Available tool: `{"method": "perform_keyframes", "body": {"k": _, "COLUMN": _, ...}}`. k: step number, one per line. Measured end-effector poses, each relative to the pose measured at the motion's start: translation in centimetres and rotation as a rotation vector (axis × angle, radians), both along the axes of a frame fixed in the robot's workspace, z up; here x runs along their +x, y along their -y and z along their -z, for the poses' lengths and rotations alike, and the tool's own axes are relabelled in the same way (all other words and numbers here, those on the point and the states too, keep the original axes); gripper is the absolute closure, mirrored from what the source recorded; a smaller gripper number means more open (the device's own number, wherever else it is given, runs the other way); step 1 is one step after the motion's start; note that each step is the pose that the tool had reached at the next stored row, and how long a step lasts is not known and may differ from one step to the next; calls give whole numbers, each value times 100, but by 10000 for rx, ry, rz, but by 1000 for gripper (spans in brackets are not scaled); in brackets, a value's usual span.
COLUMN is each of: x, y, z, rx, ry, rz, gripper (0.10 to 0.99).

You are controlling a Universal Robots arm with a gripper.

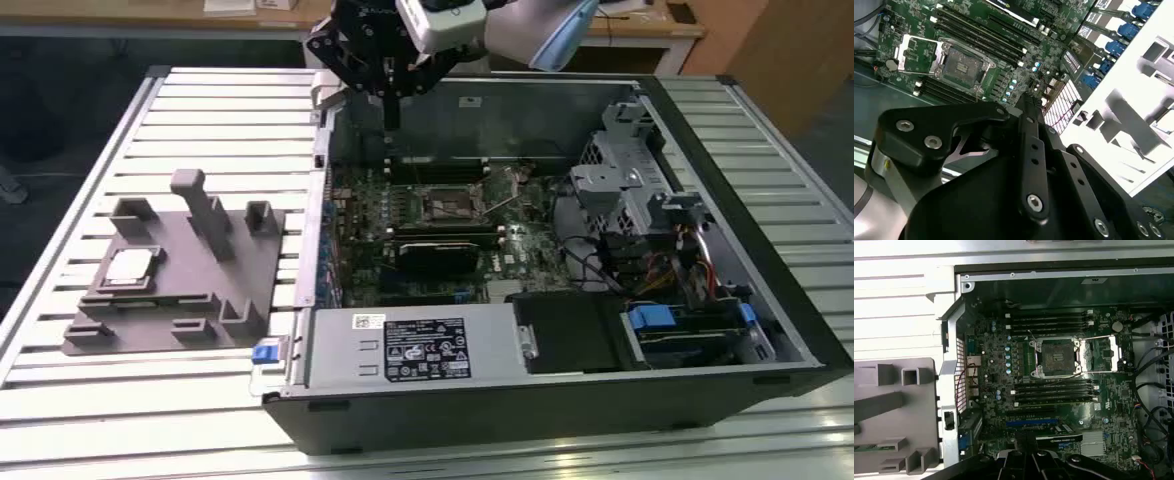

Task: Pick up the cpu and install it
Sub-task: 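Reach for the cpu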

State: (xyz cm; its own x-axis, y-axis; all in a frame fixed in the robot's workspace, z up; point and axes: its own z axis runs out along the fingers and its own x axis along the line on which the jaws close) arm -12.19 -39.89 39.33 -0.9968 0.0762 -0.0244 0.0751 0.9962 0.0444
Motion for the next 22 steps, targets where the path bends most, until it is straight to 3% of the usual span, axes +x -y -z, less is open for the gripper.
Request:
{"method": "perform_keyframes", "body": {"k": 14, "x": -5, "y": 0, "z": 0, "rx": -1, "ry": -1, "rz": 1, "gripper": 980}}
{"method": "perform_keyframes", "body": {"k": 22, "x": -101, "y": 0, "z": 0, "rx": 1, "ry": 4, "rz": 0, "gripper": 980}}
